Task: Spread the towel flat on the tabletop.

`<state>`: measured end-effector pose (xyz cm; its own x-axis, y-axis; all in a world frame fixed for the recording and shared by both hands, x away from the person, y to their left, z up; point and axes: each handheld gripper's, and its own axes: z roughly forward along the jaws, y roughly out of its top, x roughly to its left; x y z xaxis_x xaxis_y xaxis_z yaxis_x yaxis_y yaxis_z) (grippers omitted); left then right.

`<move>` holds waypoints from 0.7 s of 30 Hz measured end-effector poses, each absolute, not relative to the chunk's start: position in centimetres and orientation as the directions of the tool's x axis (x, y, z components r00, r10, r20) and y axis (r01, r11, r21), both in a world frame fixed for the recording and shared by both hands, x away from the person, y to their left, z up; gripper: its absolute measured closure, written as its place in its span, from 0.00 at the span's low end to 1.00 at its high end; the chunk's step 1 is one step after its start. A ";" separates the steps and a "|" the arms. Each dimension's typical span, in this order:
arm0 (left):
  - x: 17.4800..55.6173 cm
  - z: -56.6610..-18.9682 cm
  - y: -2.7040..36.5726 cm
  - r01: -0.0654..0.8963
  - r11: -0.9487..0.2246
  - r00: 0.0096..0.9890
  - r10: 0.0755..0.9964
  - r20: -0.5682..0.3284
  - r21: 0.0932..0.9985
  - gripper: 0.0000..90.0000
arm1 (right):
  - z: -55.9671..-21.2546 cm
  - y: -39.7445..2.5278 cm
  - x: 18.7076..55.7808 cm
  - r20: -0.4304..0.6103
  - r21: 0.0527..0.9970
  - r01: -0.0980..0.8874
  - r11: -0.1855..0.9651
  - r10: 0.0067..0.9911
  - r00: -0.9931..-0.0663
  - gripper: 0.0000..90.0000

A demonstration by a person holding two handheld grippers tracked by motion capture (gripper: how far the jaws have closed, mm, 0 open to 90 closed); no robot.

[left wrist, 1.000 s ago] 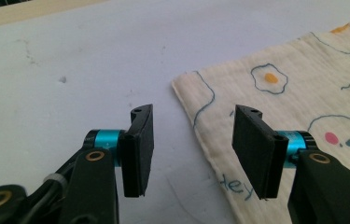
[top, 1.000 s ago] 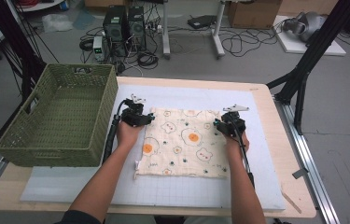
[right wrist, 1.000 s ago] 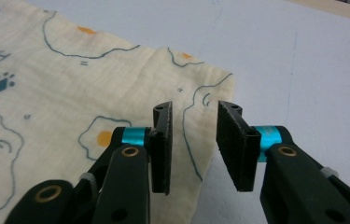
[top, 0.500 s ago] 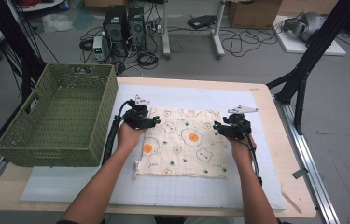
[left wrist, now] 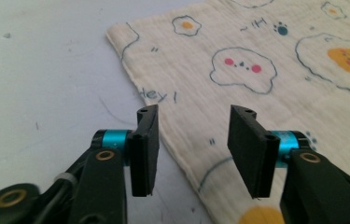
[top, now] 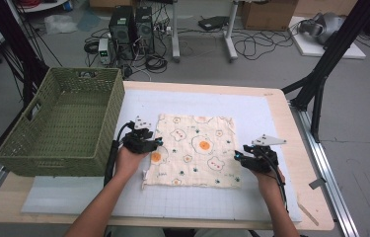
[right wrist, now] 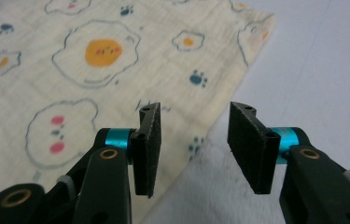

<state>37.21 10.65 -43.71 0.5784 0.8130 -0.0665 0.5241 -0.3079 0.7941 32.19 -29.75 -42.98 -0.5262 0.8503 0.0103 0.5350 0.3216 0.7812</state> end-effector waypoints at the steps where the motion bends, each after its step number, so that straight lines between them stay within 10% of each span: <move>1: 36.8 -43.9 10.7 0.527 -0.322 0.587 0.807 -0.063 0.786 0.62 | -43.0 -29.8 31.9 0.025 0.778 0.544 0.313 0.850 -0.525 0.60; 10: 34.5 -44.9 10.7 0.502 -0.375 0.614 0.789 -0.015 0.779 0.68 | -44.1 -29.1 30.3 0.055 0.725 0.594 0.348 0.831 -0.553 0.64; 13: 33.8 -44.8 10.5 0.472 -0.419 0.646 0.763 0.019 0.776 0.95 | -44.4 -28.9 30.3 0.053 0.713 0.606 0.353 0.834 -0.549 0.75; 16: 33.0 -44.8 10.7 0.474 -0.407 0.622 0.782 0.030 0.781 0.96 | -44.3 -28.8 30.3 0.085 0.706 0.615 0.351 0.820 -0.566 0.94; 21: 32.1 -44.9 11.9 0.483 -0.376 0.611 0.791 0.003 0.791 0.97 | -44.2 -28.6 30.0 0.079 0.701 0.612 0.366 0.813 -0.577 0.95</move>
<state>32.08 11.90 -44.92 0.6114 0.7913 0.0032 0.4827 -0.3761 0.7909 29.95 -28.61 -44.19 -0.5766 0.8132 0.0791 0.6121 0.3658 0.7011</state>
